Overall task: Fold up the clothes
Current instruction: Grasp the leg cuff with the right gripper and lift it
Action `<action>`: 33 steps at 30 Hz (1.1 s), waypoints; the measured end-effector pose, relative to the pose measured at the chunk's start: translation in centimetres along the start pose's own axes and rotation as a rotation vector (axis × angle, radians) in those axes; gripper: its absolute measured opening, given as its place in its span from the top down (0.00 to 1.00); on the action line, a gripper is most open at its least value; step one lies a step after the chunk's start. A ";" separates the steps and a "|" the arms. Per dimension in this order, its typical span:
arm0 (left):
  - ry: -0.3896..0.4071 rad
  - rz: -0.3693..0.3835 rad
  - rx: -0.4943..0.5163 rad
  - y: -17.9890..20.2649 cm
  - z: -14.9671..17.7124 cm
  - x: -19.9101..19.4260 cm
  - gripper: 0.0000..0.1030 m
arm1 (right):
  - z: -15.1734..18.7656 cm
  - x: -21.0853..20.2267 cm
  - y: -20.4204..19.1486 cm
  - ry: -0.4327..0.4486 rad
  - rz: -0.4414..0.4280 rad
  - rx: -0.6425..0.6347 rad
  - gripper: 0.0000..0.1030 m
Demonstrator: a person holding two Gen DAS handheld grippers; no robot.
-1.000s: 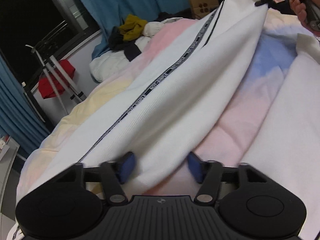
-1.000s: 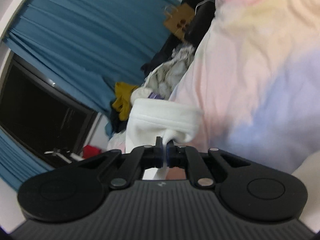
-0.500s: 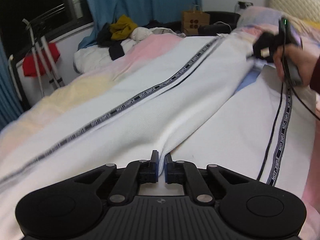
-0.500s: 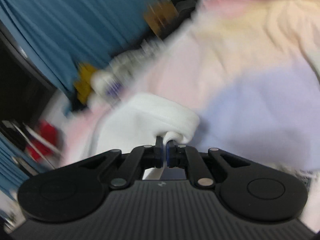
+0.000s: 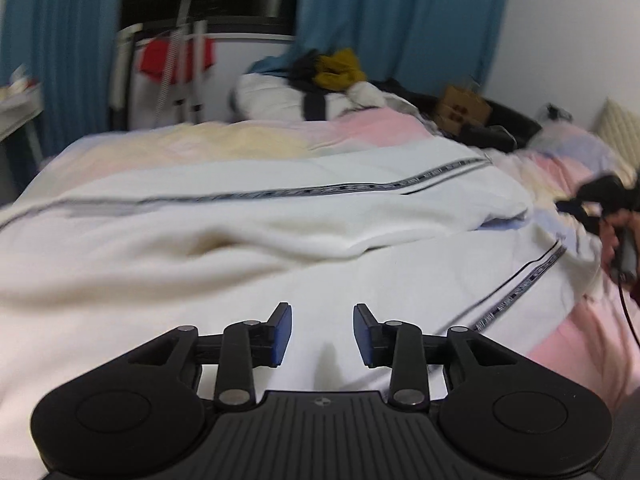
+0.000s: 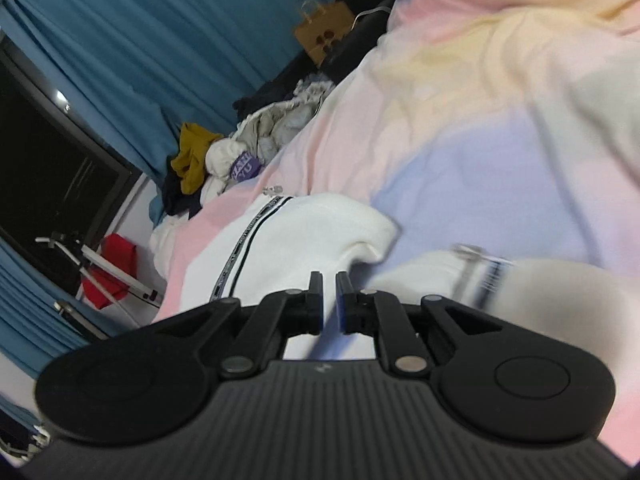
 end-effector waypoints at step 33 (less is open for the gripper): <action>0.082 -0.102 -0.584 -9.7 5.2 -9.3 0.49 | 1.0 -2.7 3.4 0.103 -0.099 0.047 0.88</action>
Point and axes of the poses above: each gripper's, at about its wrist camera, not at the fingertips, and x roughly the way its jaws point, y to its right, z to its underside, the point moved 2 cm from there along x, roughly the way its jaws point, and after that the axes turned 2 degrees about -z, right-handed, at the moved point
